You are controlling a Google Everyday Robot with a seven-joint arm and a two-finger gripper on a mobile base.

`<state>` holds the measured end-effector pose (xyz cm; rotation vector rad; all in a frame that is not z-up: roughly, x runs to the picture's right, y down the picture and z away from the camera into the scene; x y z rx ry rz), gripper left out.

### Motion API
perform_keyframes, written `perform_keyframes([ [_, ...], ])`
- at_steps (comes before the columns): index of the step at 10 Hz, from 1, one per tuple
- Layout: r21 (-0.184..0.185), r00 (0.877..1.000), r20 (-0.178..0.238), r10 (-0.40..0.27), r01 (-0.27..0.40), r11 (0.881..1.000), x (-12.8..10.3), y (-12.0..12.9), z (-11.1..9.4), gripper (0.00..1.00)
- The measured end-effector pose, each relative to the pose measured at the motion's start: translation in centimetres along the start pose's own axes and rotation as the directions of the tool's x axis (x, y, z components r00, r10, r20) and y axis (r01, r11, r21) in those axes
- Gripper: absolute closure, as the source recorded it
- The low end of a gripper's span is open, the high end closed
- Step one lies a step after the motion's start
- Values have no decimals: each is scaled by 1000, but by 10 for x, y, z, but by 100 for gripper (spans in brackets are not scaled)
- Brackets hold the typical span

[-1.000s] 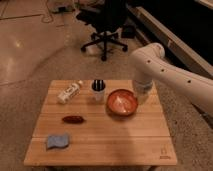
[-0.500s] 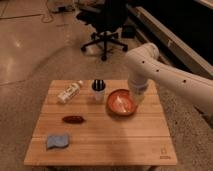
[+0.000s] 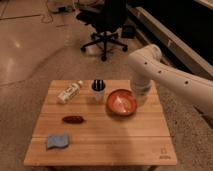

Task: Drag the pepper across the table

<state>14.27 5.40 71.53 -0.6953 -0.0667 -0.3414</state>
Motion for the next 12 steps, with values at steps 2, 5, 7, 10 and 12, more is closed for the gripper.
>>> perform_keyframes([
  [2,-5,1000,3,5,-5,1000,2,0,-2,55],
  [5,-18,1000,28,-3,3,1000,0,2,6,55],
  [7,-22,1000,19,0,0,1000,-37,-12,5,55],
  [10,-25,1000,19,-4,4,1000,-63,-18,4,55],
  [12,-31,1000,7,-9,9,999,-66,-23,8,55],
])
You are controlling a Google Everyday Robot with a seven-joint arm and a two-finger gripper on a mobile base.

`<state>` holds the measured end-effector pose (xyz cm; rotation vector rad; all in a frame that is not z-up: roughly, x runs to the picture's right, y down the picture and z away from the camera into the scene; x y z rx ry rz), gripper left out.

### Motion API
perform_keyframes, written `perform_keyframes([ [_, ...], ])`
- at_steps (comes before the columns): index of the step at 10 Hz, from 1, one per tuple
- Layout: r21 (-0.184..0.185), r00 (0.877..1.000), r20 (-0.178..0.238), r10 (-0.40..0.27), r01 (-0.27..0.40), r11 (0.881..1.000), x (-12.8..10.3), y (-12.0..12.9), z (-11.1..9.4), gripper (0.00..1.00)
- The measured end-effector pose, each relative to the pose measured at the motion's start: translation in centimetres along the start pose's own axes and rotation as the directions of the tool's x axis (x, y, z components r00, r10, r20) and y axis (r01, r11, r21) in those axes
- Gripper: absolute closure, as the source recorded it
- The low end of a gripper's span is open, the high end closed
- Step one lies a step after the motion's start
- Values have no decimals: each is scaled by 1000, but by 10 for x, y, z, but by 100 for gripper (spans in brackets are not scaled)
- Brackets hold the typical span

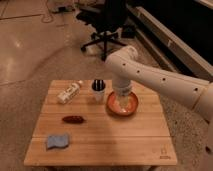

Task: Drag the pepper across the table

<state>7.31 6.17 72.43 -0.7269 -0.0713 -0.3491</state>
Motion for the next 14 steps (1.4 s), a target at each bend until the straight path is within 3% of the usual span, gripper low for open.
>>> perform_keyframes([
  [4,-24,1000,3,-14,14,1000,-42,-12,-3,55],
  [5,-29,1000,-4,2,-2,1000,-41,-11,2,55],
  [8,-39,999,3,-50,51,998,-34,3,10,55],
  [10,-39,1000,11,-2,3,999,-45,-2,11,55],
  [12,-52,1000,3,-17,17,998,-78,-2,18,55],
  [14,-61,999,-7,-40,39,997,-96,-11,20,55],
])
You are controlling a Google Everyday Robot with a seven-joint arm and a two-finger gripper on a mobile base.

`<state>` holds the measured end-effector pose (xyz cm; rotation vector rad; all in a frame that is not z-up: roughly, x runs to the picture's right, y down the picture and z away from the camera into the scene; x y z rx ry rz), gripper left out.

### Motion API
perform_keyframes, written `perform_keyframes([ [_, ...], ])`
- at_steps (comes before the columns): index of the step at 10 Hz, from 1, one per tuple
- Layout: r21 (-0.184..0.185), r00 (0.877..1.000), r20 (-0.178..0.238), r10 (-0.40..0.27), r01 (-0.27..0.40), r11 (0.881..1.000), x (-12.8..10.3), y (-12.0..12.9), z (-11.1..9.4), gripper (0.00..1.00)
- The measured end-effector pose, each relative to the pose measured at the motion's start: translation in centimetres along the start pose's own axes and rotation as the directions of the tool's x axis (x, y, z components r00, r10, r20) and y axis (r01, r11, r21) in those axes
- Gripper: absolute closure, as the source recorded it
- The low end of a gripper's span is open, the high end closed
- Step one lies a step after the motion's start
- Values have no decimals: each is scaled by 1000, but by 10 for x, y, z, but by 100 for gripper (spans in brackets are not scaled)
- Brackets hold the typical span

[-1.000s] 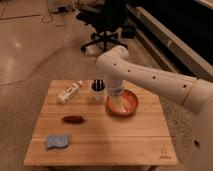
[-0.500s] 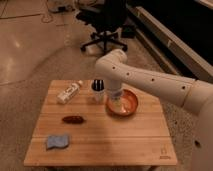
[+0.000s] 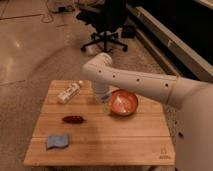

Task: Drag the pepper across the table

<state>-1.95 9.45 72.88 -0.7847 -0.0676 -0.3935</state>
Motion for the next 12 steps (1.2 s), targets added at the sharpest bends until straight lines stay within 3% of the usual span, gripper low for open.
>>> perform_keyframes([
  [6,-13,999,-3,-35,35,999,30,23,3,55],
  [9,-20,999,-1,-38,38,999,3,1,6,55],
  [12,-23,999,4,-34,34,999,-11,-4,9,55],
])
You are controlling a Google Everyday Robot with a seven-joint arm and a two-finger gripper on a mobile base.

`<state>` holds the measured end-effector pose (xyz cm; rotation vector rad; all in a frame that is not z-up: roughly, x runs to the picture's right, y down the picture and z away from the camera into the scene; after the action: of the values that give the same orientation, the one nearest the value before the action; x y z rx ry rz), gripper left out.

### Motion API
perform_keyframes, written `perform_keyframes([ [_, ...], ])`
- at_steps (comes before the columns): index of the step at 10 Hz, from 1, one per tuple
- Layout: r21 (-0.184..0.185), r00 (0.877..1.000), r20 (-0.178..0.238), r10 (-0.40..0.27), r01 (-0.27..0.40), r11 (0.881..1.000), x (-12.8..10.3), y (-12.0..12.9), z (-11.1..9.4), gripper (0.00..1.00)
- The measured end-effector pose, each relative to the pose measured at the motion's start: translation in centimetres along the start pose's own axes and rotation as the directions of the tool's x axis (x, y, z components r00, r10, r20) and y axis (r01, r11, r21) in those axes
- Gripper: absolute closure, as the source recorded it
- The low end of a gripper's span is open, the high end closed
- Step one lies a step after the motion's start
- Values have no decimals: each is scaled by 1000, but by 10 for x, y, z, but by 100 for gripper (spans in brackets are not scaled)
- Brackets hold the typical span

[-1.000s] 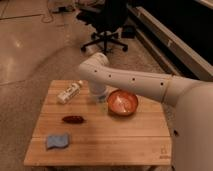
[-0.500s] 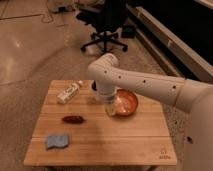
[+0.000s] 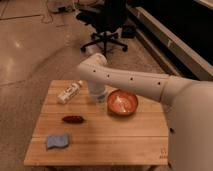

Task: Drag the pepper across the table

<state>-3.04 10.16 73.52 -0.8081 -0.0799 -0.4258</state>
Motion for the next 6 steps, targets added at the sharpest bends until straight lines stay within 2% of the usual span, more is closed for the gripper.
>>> perform_keyframes([
  [3,-9,1000,-4,-15,15,1000,9,2,1,55],
  [4,-24,999,-18,-29,29,999,1,6,3,55],
  [6,-19,999,-18,-34,34,999,-23,0,-3,55],
])
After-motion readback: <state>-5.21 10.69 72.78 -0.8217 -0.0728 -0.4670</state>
